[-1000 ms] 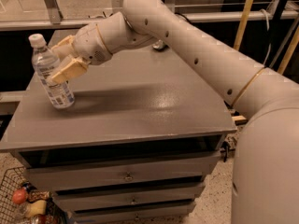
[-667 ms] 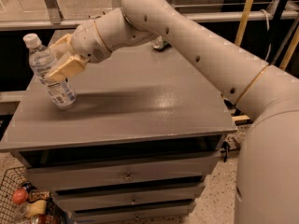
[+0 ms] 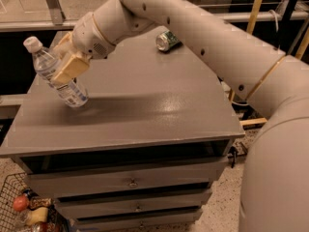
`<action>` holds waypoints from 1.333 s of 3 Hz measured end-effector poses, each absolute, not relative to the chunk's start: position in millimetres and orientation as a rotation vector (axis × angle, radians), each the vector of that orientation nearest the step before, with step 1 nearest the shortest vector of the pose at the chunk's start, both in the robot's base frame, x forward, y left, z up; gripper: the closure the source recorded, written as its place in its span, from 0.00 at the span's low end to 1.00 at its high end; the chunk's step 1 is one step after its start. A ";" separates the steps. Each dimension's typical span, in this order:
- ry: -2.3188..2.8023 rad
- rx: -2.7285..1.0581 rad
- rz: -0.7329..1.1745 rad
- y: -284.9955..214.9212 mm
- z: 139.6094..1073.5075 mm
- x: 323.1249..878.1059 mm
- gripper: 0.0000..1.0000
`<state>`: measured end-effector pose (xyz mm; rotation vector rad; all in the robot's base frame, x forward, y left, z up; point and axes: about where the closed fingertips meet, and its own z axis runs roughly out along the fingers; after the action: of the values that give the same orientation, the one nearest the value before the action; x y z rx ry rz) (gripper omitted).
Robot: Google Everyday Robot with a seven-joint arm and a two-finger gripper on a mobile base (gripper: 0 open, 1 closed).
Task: Knock blue plastic bottle over
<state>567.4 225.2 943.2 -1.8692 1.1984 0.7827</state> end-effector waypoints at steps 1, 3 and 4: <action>1.374 -2.044 0.557 214.6 939.5 573.7 1.00; 1.573 -2.283 0.246 190.5 905.4 586.8 1.00; 1.621 -2.324 0.277 188.8 876.0 583.5 1.00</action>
Offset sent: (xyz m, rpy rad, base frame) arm 0.0329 -0.0569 -0.0153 -0.7937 -0.2141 -0.1678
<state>583.5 188.8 876.0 -2.3236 1.6210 0.2765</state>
